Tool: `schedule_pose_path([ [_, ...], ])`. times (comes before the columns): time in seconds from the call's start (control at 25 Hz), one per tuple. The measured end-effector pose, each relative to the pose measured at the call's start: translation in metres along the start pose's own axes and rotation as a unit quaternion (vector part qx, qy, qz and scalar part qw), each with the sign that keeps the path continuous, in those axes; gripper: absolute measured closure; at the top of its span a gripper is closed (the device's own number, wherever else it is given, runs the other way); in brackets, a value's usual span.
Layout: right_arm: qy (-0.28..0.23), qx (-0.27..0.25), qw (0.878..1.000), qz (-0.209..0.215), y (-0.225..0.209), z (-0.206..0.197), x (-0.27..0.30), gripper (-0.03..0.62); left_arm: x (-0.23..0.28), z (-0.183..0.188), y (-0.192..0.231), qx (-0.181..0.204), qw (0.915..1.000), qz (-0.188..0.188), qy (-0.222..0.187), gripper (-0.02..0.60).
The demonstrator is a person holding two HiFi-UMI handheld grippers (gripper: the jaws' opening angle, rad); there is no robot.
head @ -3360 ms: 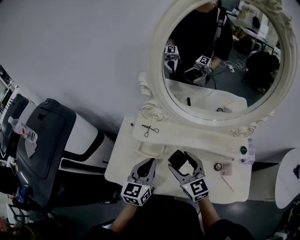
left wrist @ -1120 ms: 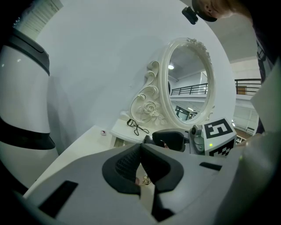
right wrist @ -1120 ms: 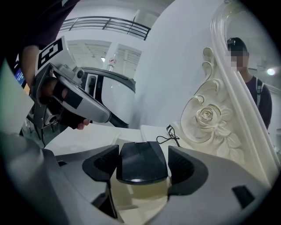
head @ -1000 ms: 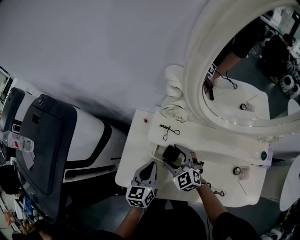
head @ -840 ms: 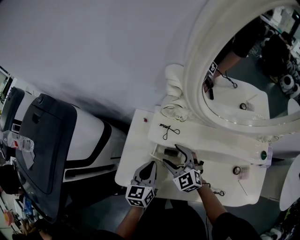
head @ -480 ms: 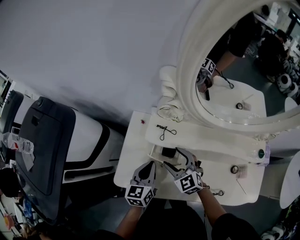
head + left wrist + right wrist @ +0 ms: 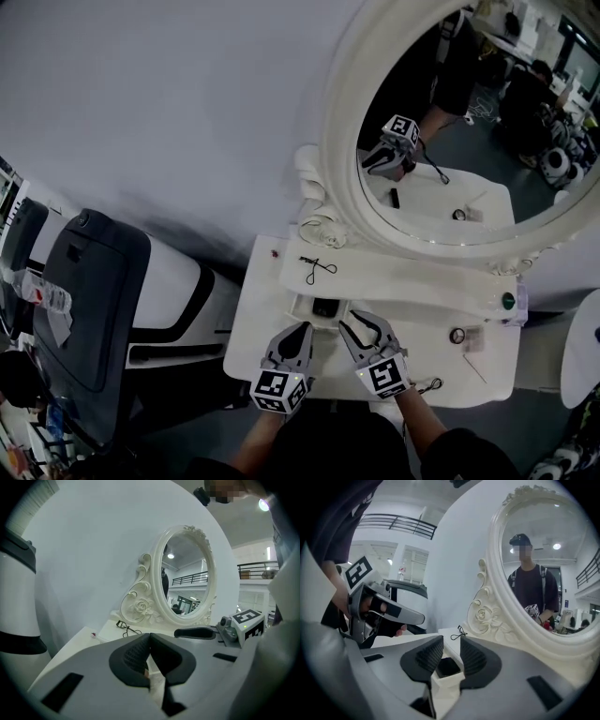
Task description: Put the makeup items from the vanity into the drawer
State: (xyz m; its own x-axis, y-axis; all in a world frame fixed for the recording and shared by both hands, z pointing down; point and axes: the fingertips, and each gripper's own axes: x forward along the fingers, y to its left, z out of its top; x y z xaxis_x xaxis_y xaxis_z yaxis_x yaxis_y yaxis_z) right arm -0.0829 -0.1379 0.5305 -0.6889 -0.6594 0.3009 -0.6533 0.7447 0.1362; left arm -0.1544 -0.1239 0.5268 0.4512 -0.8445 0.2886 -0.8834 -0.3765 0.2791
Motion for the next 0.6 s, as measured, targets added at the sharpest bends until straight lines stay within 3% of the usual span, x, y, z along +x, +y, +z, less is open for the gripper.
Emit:
schedule_pose_path([
  [0.28,-0.028,0.027,0.998,-0.042,-0.003,0.011,-0.050,0.533,-0.008,0.012,-0.036,0.022,0.9991,-0.031,-0.016,0.566],
  [0.6,-0.054,0.024,0.994,-0.087,-0.013,0.003,-0.092,0.554,-0.009,0.002,-0.071,0.033,0.9976,-0.061,-0.008,0.566],
])
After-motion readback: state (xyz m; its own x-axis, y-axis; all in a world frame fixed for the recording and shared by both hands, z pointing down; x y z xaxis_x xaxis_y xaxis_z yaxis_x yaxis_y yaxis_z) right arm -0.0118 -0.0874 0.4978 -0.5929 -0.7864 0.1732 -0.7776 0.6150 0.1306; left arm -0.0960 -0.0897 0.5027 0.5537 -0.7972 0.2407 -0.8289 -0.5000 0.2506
